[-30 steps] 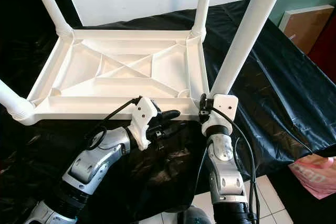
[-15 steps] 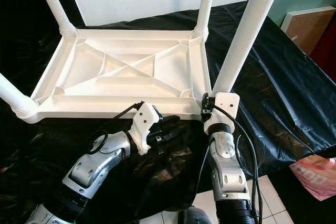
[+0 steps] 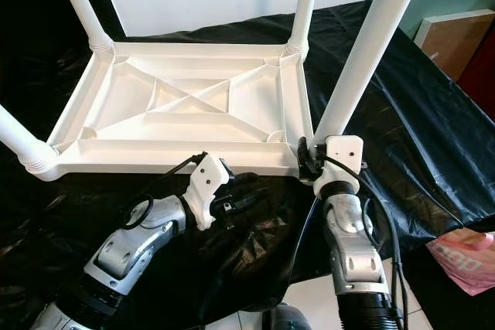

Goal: Building children table

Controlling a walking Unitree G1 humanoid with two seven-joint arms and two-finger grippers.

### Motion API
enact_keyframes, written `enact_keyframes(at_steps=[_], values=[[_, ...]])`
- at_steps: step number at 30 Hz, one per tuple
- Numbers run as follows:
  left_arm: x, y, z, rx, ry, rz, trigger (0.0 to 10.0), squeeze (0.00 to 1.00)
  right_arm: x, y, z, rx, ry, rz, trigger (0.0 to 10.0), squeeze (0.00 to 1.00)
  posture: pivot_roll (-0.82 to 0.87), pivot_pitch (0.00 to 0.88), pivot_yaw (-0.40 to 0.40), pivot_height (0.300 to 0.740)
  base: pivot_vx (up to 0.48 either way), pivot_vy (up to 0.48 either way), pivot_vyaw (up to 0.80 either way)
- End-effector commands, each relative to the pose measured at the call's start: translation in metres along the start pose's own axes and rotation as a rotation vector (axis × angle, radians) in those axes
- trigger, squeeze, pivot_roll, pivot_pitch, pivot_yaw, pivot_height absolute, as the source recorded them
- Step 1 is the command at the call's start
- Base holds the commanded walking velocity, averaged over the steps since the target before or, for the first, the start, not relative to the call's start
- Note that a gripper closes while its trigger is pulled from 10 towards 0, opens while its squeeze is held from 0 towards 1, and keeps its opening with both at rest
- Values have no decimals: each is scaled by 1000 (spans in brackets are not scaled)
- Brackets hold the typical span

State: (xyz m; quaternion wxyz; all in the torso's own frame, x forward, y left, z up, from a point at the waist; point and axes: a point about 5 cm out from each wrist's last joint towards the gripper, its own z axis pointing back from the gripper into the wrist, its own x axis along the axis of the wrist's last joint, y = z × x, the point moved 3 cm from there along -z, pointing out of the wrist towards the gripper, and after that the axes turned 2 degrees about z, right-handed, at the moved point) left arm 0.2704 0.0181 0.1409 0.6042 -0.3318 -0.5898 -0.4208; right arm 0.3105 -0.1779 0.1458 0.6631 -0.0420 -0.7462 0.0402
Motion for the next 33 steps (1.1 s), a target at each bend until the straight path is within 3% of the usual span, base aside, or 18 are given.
enact_keyframes(at_steps=[1, 10, 12, 18, 23, 24, 27, 28, 33], values=[[0, -6, 3, -73, 0, -9, 10000, 0, -5, -6, 3, 31, 10, -1, 10000, 0, -41, 139, -18, 740, 0, 0, 0], [3, -4, 3, -75, -3, -15, 10000, 0, -6, -8, 0, 276, 4, 39, 10000, 0, -42, 130, -9, 740, 0, 0, 0], [5, -4, 3, -78, -8, -19, 10000, 0, -5, -5, -4, 388, 3, 60, 10000, 0, -37, 119, -7, 740, 0, 0, 0], [6, -4, 3, -79, -11, -21, 10000, 0, -3, -2, -8, 446, -1, 68, 10000, 0, -30, 114, -9, 740, 0, 0, 0], [9, -2, 2, -70, -21, -30, 10000, 0, 0, 5, -25, 539, -7, 96, 10000, 0, -9, 97, -20, 740, 0, 0, 0], [10, -2, 2, -66, -24, -31, 10000, 0, -1, 6, -27, 561, -3, 104, 3843, 0, -3, 94, -24, 740, 0, 0, 0], [10, -2, 2, -63, -25, -30, 10000, 0, -2, 7, -27, 576, -1, 107, 3843, 0, -2, 94, -25, 740, 0, 0, 0], [10, -2, 2, -57, -26, -29, 10000, 0, -5, 6, -27, 586, 6, 121, 0, 0, 6, 92, -31, 740, 0, 0, 0], [10, -3, 3, -45, -28, -24, 10000, 0, -13, 1, -25, 602, 29, 125, 0, 0, 10, 95, -36, 740, 0, 0, 0]])
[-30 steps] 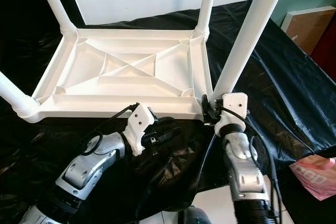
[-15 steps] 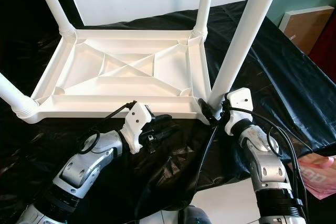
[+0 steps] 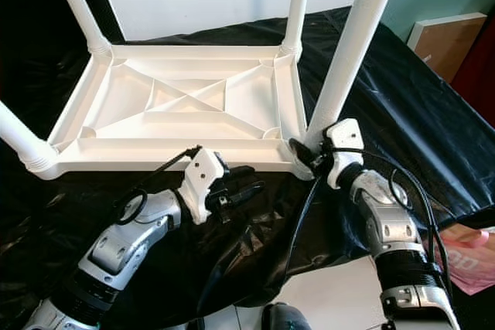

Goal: Building children table

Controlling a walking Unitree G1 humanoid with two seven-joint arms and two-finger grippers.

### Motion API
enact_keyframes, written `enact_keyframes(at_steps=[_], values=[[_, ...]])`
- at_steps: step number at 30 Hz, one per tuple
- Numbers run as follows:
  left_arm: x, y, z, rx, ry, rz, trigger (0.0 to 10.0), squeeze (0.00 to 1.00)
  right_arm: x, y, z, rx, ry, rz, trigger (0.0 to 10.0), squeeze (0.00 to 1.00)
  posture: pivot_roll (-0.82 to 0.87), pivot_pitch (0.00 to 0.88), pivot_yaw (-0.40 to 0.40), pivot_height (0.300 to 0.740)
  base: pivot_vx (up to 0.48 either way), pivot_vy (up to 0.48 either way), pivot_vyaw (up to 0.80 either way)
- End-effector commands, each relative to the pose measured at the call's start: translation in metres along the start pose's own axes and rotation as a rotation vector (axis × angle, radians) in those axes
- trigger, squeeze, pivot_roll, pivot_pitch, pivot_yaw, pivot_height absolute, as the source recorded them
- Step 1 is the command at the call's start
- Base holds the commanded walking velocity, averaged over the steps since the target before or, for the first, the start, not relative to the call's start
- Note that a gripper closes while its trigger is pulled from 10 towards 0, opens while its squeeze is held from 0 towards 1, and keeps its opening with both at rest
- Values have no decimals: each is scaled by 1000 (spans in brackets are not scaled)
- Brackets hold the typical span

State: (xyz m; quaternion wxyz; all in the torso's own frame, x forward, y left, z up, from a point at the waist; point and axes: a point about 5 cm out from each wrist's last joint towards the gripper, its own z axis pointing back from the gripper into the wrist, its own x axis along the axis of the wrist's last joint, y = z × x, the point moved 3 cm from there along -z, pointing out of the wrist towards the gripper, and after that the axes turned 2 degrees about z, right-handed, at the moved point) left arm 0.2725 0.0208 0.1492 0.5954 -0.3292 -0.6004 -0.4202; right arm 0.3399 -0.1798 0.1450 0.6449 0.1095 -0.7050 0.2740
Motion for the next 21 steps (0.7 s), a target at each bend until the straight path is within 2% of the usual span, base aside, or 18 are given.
enact_keyframes(at_steps=[1, 3, 5, 7, 8, 11, 21], values=[[2, -7, 1, -51, -7, -5, 10000, 0, -10, 4, 3, 38, 44, 22, 0, 0, 9, 95, -34, 740, 0, 0, 0], [2, -7, 1, -50, -7, -4, 10000, 0, -12, 3, 4, 29, 49, 19, 0, 0, 9, 96, -34, 740, 0, 0, 0], [2, -7, 1, -49, -6, -2, 10000, 0, -15, 1, 6, 11, 58, 18, 3098, 0, 7, 102, -31, 740, 0, 0, 0], [2, -7, 1, -49, -6, -2, 10000, 0, -15, 1, 6, 11, 58, 18, 3098, 0, 7, 102, -31, 740, 0, 0, 0], [1, -7, 1, -50, -6, 0, 10000, 0, -16, 0, 7, 1, 61, 14, 10000, 0, 6, 103, -31, 740, 0, 0, 0], [1, -7, 1, -51, -5, 1, 10000, 0, -17, -1, 8, -18, 58, 4, 10000, 0, 2, 106, -27, 740, 0, 0, 0], [2, -7, 0, -61, -3, 4, 10000, 0, -16, -2, 15, -212, 45, -30, 10000, 0, -9, 120, -14, 740, 0, 0, 0]])
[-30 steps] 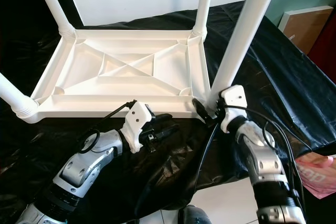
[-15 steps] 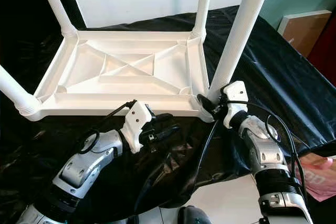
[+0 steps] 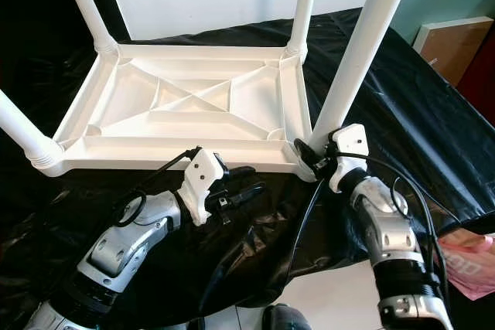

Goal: Building children table

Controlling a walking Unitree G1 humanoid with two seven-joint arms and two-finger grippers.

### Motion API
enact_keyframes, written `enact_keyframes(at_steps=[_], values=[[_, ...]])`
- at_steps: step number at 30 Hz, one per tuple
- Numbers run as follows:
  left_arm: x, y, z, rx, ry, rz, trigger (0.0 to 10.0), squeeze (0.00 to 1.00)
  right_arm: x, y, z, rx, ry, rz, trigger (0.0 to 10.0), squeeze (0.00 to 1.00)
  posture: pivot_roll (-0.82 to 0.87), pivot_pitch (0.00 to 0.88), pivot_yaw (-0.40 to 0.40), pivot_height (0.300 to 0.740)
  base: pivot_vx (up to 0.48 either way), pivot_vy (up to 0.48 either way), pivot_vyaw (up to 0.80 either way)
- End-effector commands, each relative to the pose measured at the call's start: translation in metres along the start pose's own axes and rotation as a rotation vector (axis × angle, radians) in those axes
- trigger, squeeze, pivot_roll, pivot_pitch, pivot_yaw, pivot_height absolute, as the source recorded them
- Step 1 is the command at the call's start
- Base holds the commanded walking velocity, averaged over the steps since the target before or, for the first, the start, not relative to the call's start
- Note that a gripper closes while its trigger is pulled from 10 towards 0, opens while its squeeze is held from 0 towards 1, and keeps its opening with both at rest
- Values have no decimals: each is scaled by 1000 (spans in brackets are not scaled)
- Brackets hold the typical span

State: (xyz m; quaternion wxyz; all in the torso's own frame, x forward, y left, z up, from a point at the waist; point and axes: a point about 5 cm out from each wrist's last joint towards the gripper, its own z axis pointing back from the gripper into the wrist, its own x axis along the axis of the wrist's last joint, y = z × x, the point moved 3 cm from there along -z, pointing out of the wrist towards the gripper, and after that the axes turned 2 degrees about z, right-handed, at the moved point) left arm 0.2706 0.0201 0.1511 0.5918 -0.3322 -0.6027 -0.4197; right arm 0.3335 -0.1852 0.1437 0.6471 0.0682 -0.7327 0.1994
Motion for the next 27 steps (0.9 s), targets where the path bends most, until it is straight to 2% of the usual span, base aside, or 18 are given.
enact_keyframes(at_steps=[1, 4, 6, 9, 12, 15, 18, 19, 21, 27], values=[[0, -6, 0, -59, 6, 7, 10000, 0, -14, -2, 8, -107, 69, 12, 10000, 0, -10, 125, -11, 740, 0, 0, 0], [0, -6, 0, -61, 5, 7, 10000, 0, -14, -1, 8, -139, 69, 8, 10000, 0, -10, 127, -11, 740, 0, 0, 0], [-1, -6, 0, -62, 7, 7, 10000, 0, -11, -1, 8, -225, 62, -4, 10000, 0, -14, 129, -10, 740, 0, 0, 0], [-1, -6, 0, -62, 8, 8, 10000, 0, -10, -1, 8, -282, 58, -22, 10000, 0, -15, 130, -11, 740, 0, 0, 0], [-1, -6, 0, -61, 6, 10, 10000, 0, -8, 2, 9, -421, 68, -51, 10000, 0, -19, 128, -15, 740, 0, 0, 0], [-1, -7, -1, -61, 5, 11, 10000, 0, -8, 3, 10, -452, 76, -51, 10000, 0, -19, 128, -15, 740, 0, 0, 0], [0, -7, -2, -58, -1, 11, 10000, 0, -16, 14, 14, -641, 132, -87, 10000, 0, -16, 125, -23, 740, 0, 0, 0], [0, -7, -2, -58, -1, 11, 10000, 0, -16, 14, 14, -641, 132, -87, 10000, 0, -16, 125, -23, 740, 0, 0, 0], [0, -6, -2, -57, -3, 12, 10000, 0, -19, 20, 16, -718, 164, -103, 10000, 0, -12, 125, -25, 740, 0, 0, 0], [1, -6, -2, -53, -5, 13, 10000, 0, -17, 26, 15, -734, 164, -123, 10000, 0, -14, 126, -20, 740, 0, 0, 0]])
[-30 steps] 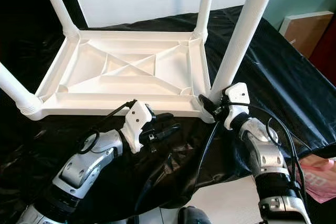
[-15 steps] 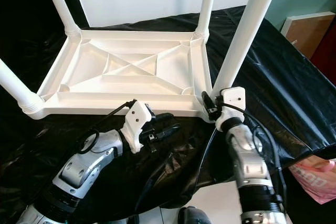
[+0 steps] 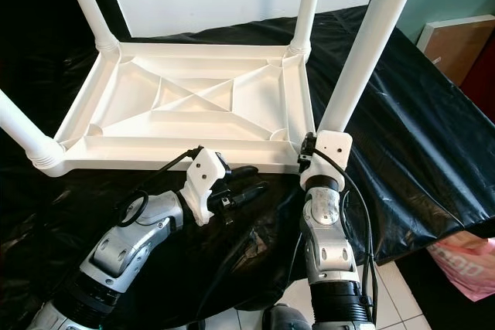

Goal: Building children table

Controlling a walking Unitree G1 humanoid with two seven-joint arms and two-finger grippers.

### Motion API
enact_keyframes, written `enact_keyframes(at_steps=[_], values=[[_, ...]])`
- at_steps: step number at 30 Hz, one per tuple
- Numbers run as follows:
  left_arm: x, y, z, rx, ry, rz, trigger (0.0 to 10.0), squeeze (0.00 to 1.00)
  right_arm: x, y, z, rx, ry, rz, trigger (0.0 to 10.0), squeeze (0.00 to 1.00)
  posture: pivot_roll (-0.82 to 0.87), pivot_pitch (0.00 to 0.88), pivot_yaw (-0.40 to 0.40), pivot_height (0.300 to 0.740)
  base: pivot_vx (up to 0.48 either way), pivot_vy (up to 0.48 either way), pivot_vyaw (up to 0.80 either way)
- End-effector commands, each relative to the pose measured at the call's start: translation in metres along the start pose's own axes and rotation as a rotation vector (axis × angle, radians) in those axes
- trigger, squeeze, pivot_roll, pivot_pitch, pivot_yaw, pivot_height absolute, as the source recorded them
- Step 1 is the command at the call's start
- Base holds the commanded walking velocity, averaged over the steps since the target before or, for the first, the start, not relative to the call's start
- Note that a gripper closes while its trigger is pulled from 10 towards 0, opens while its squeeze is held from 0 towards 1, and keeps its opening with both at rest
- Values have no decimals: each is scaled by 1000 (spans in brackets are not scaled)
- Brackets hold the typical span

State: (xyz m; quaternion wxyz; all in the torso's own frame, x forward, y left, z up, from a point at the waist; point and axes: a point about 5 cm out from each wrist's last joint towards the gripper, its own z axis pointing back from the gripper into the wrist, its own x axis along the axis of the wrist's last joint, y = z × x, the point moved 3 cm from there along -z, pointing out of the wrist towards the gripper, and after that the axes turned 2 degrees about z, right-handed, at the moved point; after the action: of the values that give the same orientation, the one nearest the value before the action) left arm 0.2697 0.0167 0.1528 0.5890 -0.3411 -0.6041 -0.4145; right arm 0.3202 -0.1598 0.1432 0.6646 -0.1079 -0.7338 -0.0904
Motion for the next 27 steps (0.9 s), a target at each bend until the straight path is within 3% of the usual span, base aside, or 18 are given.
enact_keyframes(at_steps=[1, 15, 16, 27], values=[[-1, -4, 0, -48, 11, 0, 10000, 0, -22, -11, 7, -73, 94, 35, 10000, 0, -14, 126, -20, 740, 0, 0, 0], [1, -2, -1, -49, 8, -4, 10000, 0, -10, -2, 7, -39, 45, 30, 10000, 0, -17, 132, -20, 740, 0, 0, 0], [1, -2, -1, -47, 8, -3, 10000, 0, -8, -4, 6, -31, 33, 34, 10000, 1000, -17, 133, -25, 740, 0, 0, 0], [-1, -5, -2, -47, 6, 7, 10000, 0, 2, -17, 8, 106, -41, 21, 10000, 1000, -25, 134, -32, 740, 0, 0, 0]])
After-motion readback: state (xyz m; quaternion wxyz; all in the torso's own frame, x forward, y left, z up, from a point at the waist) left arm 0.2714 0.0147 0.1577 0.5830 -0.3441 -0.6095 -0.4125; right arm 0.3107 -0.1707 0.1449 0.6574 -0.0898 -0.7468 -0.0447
